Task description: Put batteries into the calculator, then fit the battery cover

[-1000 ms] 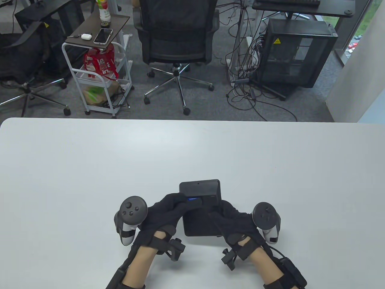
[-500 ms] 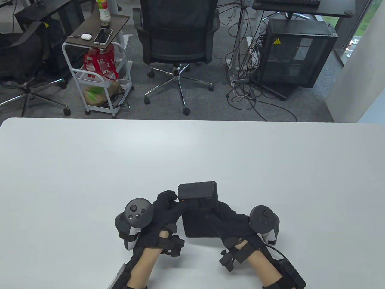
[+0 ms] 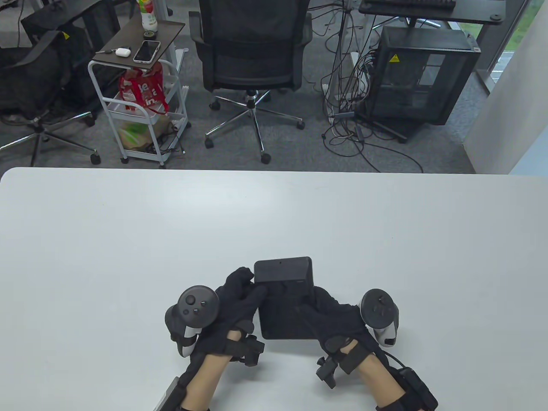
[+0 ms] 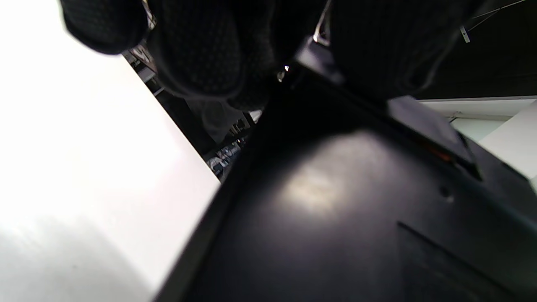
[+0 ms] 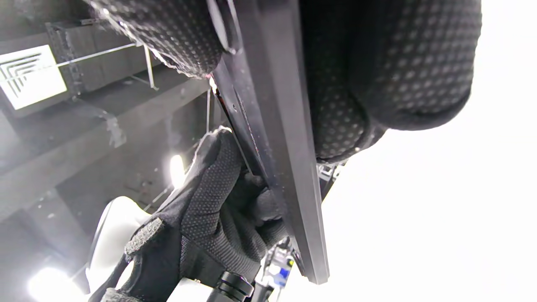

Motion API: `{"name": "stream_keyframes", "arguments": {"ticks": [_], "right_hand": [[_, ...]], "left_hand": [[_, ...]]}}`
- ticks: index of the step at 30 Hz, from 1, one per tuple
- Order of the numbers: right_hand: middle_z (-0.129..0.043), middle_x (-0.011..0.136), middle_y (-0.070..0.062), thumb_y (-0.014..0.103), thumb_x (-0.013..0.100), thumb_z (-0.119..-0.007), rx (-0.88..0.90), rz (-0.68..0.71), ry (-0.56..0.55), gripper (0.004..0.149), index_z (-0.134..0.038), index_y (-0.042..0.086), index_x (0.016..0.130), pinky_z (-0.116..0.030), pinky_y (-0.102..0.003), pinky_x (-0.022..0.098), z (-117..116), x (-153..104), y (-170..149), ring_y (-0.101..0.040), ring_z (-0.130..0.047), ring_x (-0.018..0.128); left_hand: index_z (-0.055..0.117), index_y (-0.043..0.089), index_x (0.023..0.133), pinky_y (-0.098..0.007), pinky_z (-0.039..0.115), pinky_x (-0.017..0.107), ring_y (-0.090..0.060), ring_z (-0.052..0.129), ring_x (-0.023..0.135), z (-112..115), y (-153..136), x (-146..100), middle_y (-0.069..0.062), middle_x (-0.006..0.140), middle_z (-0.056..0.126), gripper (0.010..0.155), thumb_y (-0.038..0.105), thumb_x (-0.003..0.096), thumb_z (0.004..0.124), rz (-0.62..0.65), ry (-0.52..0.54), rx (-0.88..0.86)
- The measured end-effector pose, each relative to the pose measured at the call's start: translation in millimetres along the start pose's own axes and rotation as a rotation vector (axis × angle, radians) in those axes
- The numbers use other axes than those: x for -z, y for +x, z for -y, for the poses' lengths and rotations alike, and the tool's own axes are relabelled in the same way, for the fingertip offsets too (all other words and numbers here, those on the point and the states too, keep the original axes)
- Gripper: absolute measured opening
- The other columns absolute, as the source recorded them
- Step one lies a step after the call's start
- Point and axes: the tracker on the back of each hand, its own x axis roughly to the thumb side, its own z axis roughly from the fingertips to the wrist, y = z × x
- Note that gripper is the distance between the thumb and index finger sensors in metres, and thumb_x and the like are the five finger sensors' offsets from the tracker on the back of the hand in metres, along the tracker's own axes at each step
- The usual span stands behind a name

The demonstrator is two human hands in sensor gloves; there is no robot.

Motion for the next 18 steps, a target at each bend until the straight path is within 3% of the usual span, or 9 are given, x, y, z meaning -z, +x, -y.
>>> {"name": "stream_keyframes", "arguments": {"ticks": [3, 12, 15, 18], "right_hand": [[-0.088, 0.07, -0.019, 0.034, 0.048, -0.078, 0.038, -0.001, 0.008, 0.059, -0.06, 0.0, 0.093, -0.09, -0.043, 0.025, -1.8, 0.0, -2.0, -0.036, -0.101, 0.04], [-0.088, 0.07, -0.017, 0.035, 0.049, -0.078, 0.018, 0.007, 0.018, 0.059, -0.06, 0.001, 0.093, -0.091, -0.042, 0.025, -0.7, 0.8, -1.0, -0.035, -0.101, 0.041], [-0.09, 0.069, -0.017, 0.035, 0.048, -0.08, 0.02, -0.014, -0.009, 0.058, -0.062, 0.002, 0.092, -0.091, -0.043, 0.025, 0.0, -0.7, -0.1, -0.035, -0.102, 0.041], [-0.094, 0.068, -0.013, 0.037, 0.046, -0.086, -0.017, -0.049, -0.094, 0.057, -0.069, 0.005, 0.089, -0.092, -0.047, 0.027, 2.4, -3.6, 0.4, -0.036, -0.105, 0.043]], "left_hand": [[0.057, 0.007, 0.098, -0.055, 0.078, 0.056, -0.025, 0.1, 0.061, 3.4, 1.7, 1.5, -0.012, 0.086, 0.088, 0.077, 0.052, 0.0415, 0.085, 0.017, -0.07, -0.054], [0.052, 0.006, 0.1, -0.057, 0.074, 0.056, -0.028, 0.095, 0.058, 2.9, 2.3, 2.6, -0.014, 0.085, 0.085, 0.078, 0.049, 0.0424, 0.083, 0.024, -0.084, -0.078], [0.05, 0.006, 0.1, -0.058, 0.072, 0.057, -0.029, 0.093, 0.058, 2.6, -0.3, 2.8, -0.014, 0.086, 0.084, 0.08, 0.047, 0.0419, 0.086, 0.007, -0.102, -0.168], [0.051, 0.006, 0.1, -0.058, 0.073, 0.057, -0.028, 0.093, 0.057, 3.8, 3.9, -0.1, -0.013, 0.085, 0.084, 0.08, 0.048, 0.0416, 0.086, 0.041, -0.062, -0.125]]}}
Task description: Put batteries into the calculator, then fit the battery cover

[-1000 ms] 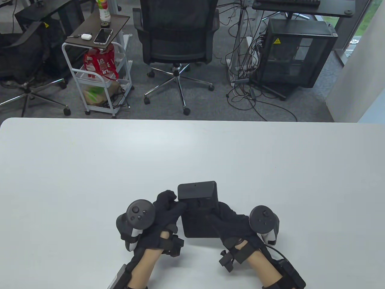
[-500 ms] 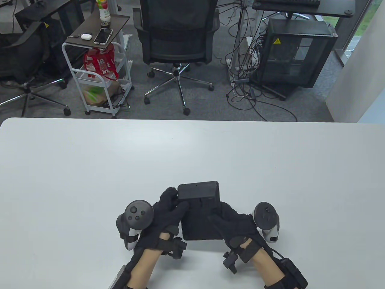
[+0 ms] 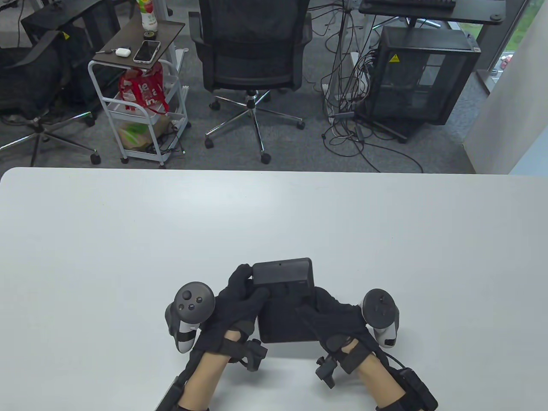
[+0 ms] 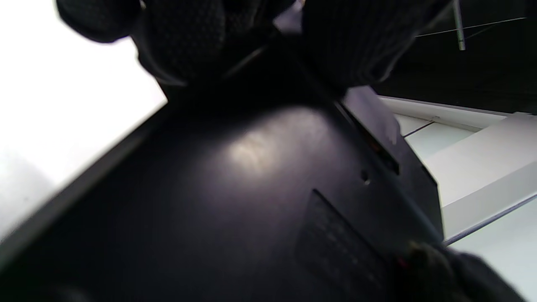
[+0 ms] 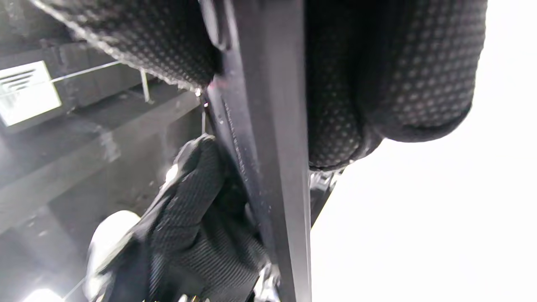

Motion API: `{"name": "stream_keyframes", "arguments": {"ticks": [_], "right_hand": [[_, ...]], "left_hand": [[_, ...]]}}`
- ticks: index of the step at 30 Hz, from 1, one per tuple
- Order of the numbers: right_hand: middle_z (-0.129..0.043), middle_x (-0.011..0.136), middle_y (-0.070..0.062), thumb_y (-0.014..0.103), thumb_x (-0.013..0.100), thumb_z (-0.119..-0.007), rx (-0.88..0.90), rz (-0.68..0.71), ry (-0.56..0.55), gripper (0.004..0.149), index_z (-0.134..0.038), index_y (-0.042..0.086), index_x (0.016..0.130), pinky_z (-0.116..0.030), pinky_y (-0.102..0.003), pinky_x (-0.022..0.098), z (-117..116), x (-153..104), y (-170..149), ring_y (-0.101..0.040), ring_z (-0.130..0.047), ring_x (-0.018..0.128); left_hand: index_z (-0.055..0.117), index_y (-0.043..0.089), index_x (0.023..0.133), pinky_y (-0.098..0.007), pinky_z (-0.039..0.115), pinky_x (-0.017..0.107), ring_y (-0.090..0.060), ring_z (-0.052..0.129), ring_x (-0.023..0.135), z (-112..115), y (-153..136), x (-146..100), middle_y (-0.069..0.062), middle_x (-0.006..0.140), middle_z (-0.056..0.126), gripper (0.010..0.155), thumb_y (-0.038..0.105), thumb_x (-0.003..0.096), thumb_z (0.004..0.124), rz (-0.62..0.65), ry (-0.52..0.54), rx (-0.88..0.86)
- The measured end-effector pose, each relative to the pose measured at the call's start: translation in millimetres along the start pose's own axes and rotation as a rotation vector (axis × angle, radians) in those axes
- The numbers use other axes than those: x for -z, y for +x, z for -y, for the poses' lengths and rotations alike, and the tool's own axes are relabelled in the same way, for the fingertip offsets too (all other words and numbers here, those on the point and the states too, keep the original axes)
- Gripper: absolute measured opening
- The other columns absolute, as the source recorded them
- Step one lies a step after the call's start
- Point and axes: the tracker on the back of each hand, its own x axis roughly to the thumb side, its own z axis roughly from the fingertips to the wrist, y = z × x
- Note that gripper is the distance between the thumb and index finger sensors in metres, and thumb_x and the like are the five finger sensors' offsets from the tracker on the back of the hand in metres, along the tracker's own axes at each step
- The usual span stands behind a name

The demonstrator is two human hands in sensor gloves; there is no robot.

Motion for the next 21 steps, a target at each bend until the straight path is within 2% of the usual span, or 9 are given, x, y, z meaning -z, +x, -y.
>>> {"name": "stream_keyframes", "arguments": {"ticks": [3, 5, 7, 10, 15, 21], "right_hand": [[-0.098, 0.061, -0.011, 0.054, 0.039, -0.093, -0.04, -0.021, -0.127, 0.066, -0.077, 0.007, 0.083, -0.093, -0.048, 0.024, 3.8, -4.5, 1.3, -0.036, -0.107, 0.038], [-0.098, 0.059, -0.012, 0.06, 0.036, -0.094, -0.088, -0.053, -0.182, 0.07, -0.078, 0.006, 0.079, -0.093, -0.048, 0.022, 5.4, -8.4, 4.0, -0.036, -0.107, 0.036], [-0.1, 0.055, -0.011, 0.062, 0.038, -0.091, -0.158, -0.036, -0.257, 0.066, -0.082, 0.007, 0.073, -0.094, -0.047, 0.019, 7.9, -11.0, 4.7, -0.035, -0.108, 0.032], [-0.102, 0.051, -0.01, 0.062, 0.038, -0.091, -0.193, -0.035, -0.303, 0.061, -0.085, 0.009, 0.068, -0.094, -0.047, 0.017, 9.2, -13.3, 3.4, -0.034, -0.109, 0.028], [-0.103, 0.048, -0.008, 0.066, 0.04, -0.09, -0.279, 0.042, -0.38, 0.061, -0.087, 0.01, 0.064, -0.094, -0.045, 0.014, 11.7, -17.3, 10.4, -0.033, -0.109, 0.024], [-0.103, 0.048, -0.008, 0.065, 0.042, -0.086, -0.263, 0.086, -0.381, 0.058, -0.087, 0.011, 0.065, -0.094, -0.044, 0.014, 10.4, -18.3, 12.9, -0.032, -0.109, 0.024]], "left_hand": [[0.052, 0.005, 0.099, -0.057, 0.073, 0.057, -0.027, 0.093, 0.054, 6.6, 7.8, -4.5, -0.014, 0.083, 0.085, 0.08, 0.048, 0.0408, 0.087, 0.027, 0.036, 0.015], [0.053, 0.005, 0.099, -0.057, 0.074, 0.056, -0.026, 0.094, 0.053, 12.1, 12.1, -7.4, -0.013, 0.081, 0.086, 0.08, 0.049, 0.0405, 0.087, 0.05, 0.063, 0.056], [0.053, 0.005, 0.099, -0.057, 0.074, 0.056, -0.026, 0.094, 0.052, 16.9, 15.3, -10.1, -0.014, 0.081, 0.086, 0.08, 0.049, 0.0403, 0.087, 0.076, 0.081, 0.062], [0.054, 0.005, 0.098, -0.056, 0.074, 0.056, -0.026, 0.093, 0.051, 20.6, 23.1, -15.1, -0.013, 0.08, 0.086, 0.081, 0.049, 0.0401, 0.088, 0.116, 0.113, 0.117], [0.054, 0.006, 0.098, -0.056, 0.075, 0.055, -0.025, 0.094, 0.05, 24.2, 28.9, -21.7, -0.013, 0.079, 0.086, 0.081, 0.05, 0.0394, 0.088, 0.143, 0.159, 0.137], [0.054, 0.008, 0.099, -0.055, 0.075, 0.055, -0.023, 0.094, 0.05, 22.9, 24.7, -21.8, -0.011, 0.079, 0.086, 0.085, 0.054, 0.037, 0.091, 0.103, 0.153, 0.075]]}}
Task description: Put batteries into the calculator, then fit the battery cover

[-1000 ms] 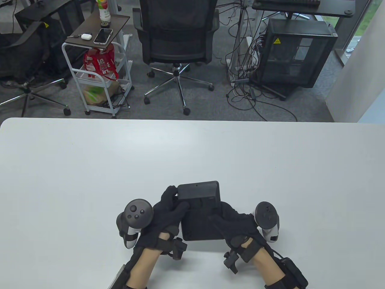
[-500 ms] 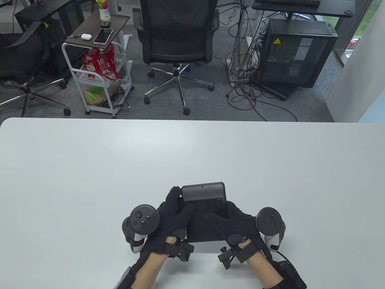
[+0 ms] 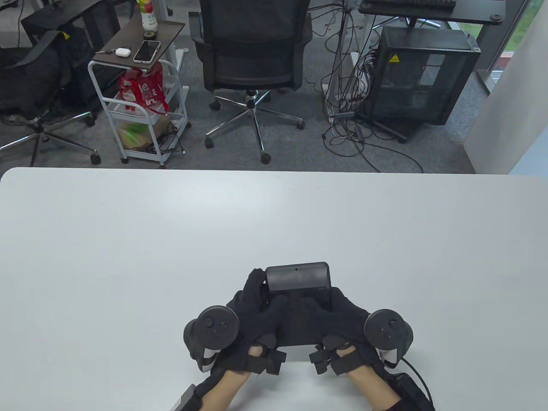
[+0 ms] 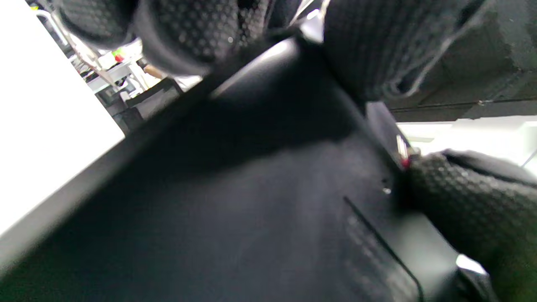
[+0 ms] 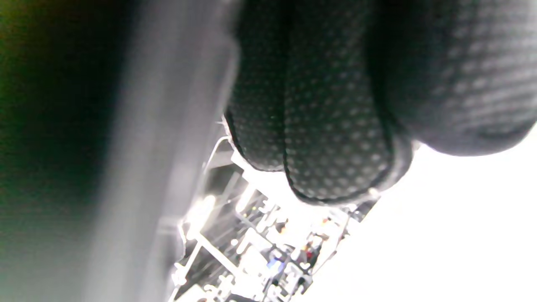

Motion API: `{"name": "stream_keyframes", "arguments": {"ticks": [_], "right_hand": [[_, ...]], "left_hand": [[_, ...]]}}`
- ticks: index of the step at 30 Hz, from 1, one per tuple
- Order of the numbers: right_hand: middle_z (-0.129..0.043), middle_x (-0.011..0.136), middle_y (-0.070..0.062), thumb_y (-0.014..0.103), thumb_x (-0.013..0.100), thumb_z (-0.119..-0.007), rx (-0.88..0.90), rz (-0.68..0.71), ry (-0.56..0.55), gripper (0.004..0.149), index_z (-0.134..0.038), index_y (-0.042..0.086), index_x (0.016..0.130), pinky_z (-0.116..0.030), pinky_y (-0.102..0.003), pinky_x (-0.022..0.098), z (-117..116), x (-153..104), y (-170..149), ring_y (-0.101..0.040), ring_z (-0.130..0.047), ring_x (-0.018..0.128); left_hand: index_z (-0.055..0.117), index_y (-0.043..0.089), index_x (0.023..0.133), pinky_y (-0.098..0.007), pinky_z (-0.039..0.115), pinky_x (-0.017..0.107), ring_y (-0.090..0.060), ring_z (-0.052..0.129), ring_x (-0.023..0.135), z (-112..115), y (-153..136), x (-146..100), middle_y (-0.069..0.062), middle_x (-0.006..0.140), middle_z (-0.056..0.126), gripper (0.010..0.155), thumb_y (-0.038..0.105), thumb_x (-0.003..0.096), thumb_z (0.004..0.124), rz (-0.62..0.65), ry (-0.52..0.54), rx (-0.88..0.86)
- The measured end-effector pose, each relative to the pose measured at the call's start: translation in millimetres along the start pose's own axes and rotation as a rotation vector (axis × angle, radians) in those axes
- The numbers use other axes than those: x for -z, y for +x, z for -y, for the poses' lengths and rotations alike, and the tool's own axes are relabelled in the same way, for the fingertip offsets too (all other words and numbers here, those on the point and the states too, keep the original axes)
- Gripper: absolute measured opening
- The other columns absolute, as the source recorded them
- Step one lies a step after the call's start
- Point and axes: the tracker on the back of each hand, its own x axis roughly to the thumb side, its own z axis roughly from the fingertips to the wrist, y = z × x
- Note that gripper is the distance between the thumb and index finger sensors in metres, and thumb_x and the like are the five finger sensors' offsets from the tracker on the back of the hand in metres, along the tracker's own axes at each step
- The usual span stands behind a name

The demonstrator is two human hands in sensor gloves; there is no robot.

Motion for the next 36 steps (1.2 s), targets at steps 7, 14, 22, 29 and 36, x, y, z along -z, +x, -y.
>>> {"name": "stream_keyframes", "arguments": {"ticks": [7, 14, 22, 29, 36], "right_hand": [[-0.096, 0.06, -0.013, 0.057, 0.045, -0.083, 0.113, 0.027, 0.216, 0.059, -0.077, 0.008, 0.077, -0.092, -0.046, 0.023, -3.7, 11.1, -5.4, -0.035, -0.105, 0.035], [-0.089, 0.071, -0.019, 0.07, 0.045, -0.073, 0.198, 0.056, 0.389, 0.079, -0.067, 0.003, 0.087, -0.089, -0.05, 0.029, -8.0, 12.9, -2.9, -0.042, -0.101, 0.045], [-0.082, 0.08, -0.017, 0.039, 0.048, -0.084, 0.166, 0.08, 0.518, 0.062, -0.057, 0.005, 0.092, -0.087, -0.051, 0.038, -13.8, 15.2, -3.8, -0.04, -0.099, 0.055], [-0.081, 0.082, -0.025, 0.03, 0.049, -0.081, 0.303, 0.006, 0.511, 0.06, -0.054, 0.002, 0.095, -0.092, -0.05, 0.037, -15.8, 15.8, -5.8, -0.04, -0.103, 0.055], [-0.083, 0.081, -0.025, 0.028, 0.049, -0.081, 0.178, 0.037, 0.432, 0.06, -0.055, 0.0, 0.097, -0.088, -0.053, 0.035, -5.5, 21.4, -7.5, -0.044, -0.1, 0.054]], "left_hand": [[0.048, 0.008, 0.101, -0.056, 0.073, 0.057, -0.023, 0.09, 0.05, 0.7, -5.0, 1.0, -0.01, 0.079, 0.083, 0.092, 0.055, 0.0356, 0.091, -0.046, -0.036, -0.042], [0.046, 0.01, 0.102, -0.057, 0.071, 0.057, -0.023, 0.089, 0.051, -2.5, -14.5, 5.6, -0.011, 0.08, 0.081, 0.092, 0.055, 0.0359, 0.09, -0.099, -0.066, -0.097], [0.046, 0.011, 0.103, -0.057, 0.07, 0.058, -0.024, 0.087, 0.051, -4.1, -17.6, 7.2, -0.011, 0.08, 0.08, 0.093, 0.057, 0.0354, 0.09, -0.116, -0.075, -0.094], [0.047, 0.011, 0.102, -0.056, 0.072, 0.057, -0.022, 0.09, 0.051, -2.7, -26.2, 10.6, -0.009, 0.08, 0.082, 0.094, 0.06, 0.0344, 0.09, -0.123, -0.085, -0.072], [0.038, 0.014, 0.105, -0.06, 0.069, 0.062, -0.03, 0.085, 0.071, -2.4, -29.0, 12.3, -0.015, 0.099, 0.064, 0.101, 0.068, 0.0353, 0.086, -0.106, -0.136, -0.045]]}}
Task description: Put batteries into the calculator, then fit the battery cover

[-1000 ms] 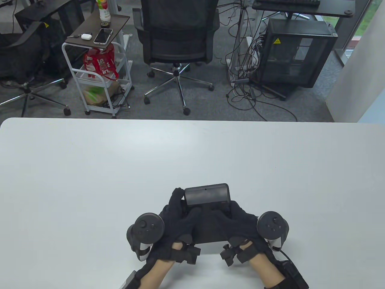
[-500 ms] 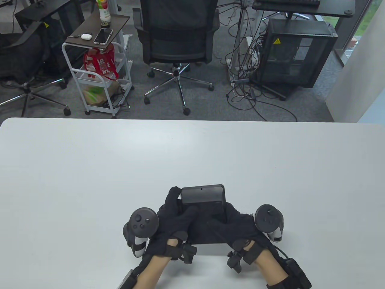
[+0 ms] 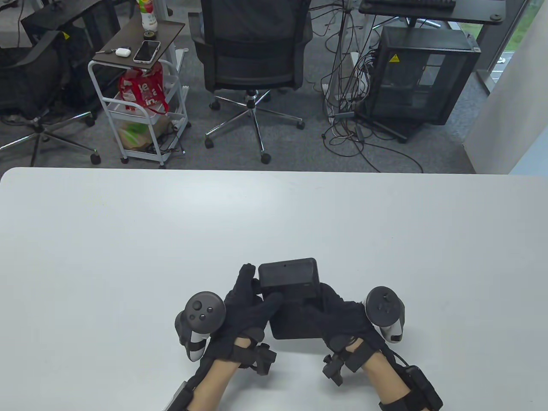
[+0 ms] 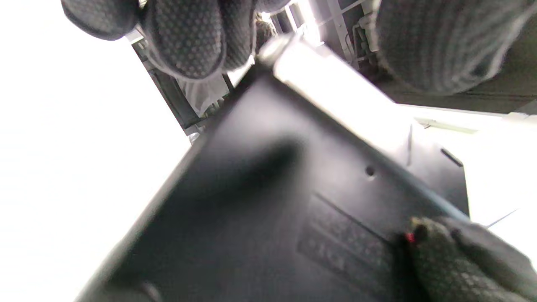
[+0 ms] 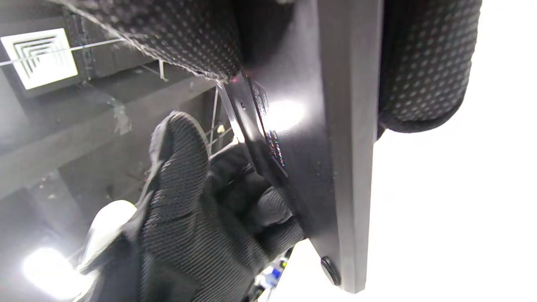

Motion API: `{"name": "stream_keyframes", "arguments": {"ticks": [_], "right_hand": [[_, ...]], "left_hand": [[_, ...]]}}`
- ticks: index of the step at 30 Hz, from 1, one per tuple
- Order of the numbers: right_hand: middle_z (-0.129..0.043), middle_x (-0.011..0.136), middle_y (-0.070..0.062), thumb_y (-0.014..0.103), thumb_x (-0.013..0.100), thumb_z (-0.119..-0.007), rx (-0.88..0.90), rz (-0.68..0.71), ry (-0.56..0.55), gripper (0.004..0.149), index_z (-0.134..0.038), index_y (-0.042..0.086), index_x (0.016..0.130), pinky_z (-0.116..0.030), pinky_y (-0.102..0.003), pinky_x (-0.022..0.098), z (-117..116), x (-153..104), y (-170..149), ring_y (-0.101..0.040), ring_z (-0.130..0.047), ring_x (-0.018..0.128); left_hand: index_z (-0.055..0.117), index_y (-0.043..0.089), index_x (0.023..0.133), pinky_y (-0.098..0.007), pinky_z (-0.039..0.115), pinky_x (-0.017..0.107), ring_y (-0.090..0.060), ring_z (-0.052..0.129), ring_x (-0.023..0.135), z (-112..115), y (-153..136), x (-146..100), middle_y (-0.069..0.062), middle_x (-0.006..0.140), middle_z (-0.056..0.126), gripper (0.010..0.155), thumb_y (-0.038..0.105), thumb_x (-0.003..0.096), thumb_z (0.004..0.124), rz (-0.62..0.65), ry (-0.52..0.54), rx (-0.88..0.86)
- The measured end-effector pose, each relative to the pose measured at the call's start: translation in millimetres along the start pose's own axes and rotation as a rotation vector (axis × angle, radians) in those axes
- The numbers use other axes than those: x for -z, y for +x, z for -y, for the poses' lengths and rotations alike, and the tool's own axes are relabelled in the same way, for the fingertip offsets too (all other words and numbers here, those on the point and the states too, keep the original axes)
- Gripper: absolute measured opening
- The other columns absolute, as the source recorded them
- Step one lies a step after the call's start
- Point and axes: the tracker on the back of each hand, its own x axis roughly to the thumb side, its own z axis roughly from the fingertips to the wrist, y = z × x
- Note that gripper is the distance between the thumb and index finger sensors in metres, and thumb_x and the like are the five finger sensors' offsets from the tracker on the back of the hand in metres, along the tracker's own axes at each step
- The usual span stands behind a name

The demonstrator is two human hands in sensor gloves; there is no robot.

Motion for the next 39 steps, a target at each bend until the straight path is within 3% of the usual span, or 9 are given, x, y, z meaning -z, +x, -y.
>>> {"name": "stream_keyframes", "arguments": {"ticks": [10, 16, 18, 21, 28, 39], "right_hand": [[-0.086, 0.076, -0.027, 0.028, 0.047, -0.08, -0.428, -0.091, -0.179, 0.06, -0.06, -0.002, 0.095, -0.087, -0.055, 0.032, 39.3, -6.1, -2.5, -0.046, -0.101, 0.049], [-0.084, 0.082, -0.028, 0.025, 0.049, -0.08, -0.706, -0.238, -0.309, 0.059, -0.058, -0.001, 0.098, -0.083, -0.06, 0.037, 61.9, -13.4, 2.5, -0.05, -0.096, 0.059], [-0.08, 0.087, -0.028, 0.023, 0.049, -0.079, -0.741, -0.322, -0.315, 0.059, -0.056, 0.001, 0.099, -0.08, -0.062, 0.042, 70.2, -15.8, -1.4, -0.052, -0.091, 0.065], [-0.076, 0.089, -0.03, 0.019, 0.05, -0.078, -0.716, -0.396, -0.364, 0.059, -0.054, 0.001, 0.1, -0.074, -0.069, 0.044, 80.2, -19.0, -9.8, -0.057, -0.085, 0.069], [-0.071, 0.094, -0.032, 0.017, 0.05, -0.076, -1.08, -0.603, -0.353, 0.06, -0.051, 0.001, 0.102, -0.071, -0.071, 0.047, 83.8, -19.6, -25.2, -0.059, -0.08, 0.075], [-0.057, 0.1, -0.037, 0.018, 0.052, -0.072, -1.187, -0.718, -0.233, 0.062, -0.044, 0.001, 0.104, -0.066, -0.072, 0.049, 70.8, -10.3, -51.3, -0.065, -0.068, 0.081]], "left_hand": [[0.035, 0.017, 0.107, -0.067, 0.054, 0.07, -0.043, 0.062, 0.098, -5.1, -0.2, 3.9, -0.015, 0.109, 0.044, 0.102, 0.068, 0.0364, 0.086, -0.017, -0.062, 0.262], [0.032, 0.022, 0.109, -0.077, 0.027, 0.071, -0.05, 0.023, 0.109, -6.1, 1.3, 4.8, -0.013, 0.114, 0.021, 0.102, 0.07, 0.0367, 0.085, -0.019, -0.1, 0.437], [0.027, 0.026, 0.11, -0.075, 0.016, 0.071, -0.046, 0.006, 0.108, -4.2, 1.9, 6.1, -0.01, 0.114, 0.01, 0.103, 0.073, 0.0371, 0.083, -0.037, -0.206, 0.504], [0.024, 0.028, 0.11, -0.075, 0.011, 0.07, -0.045, -0.001, 0.106, -2.0, 1.8, 6.4, -0.007, 0.114, 0.006, 0.104, 0.075, 0.0369, 0.081, -0.02, -0.224, 0.573], [0.021, 0.029, 0.11, -0.074, 0.006, 0.068, -0.044, -0.005, 0.105, 3.3, 0.1, 5.7, -0.004, 0.114, -0.002, 0.103, 0.077, 0.0377, 0.076, -0.023, -0.226, 0.703], [0.02, 0.028, 0.11, -0.074, 0.006, 0.068, -0.043, -0.003, 0.106, 7.3, -1.7, 5.1, -0.005, 0.116, 0.003, 0.103, 0.077, 0.0374, 0.074, -0.041, -0.239, 0.764]]}}
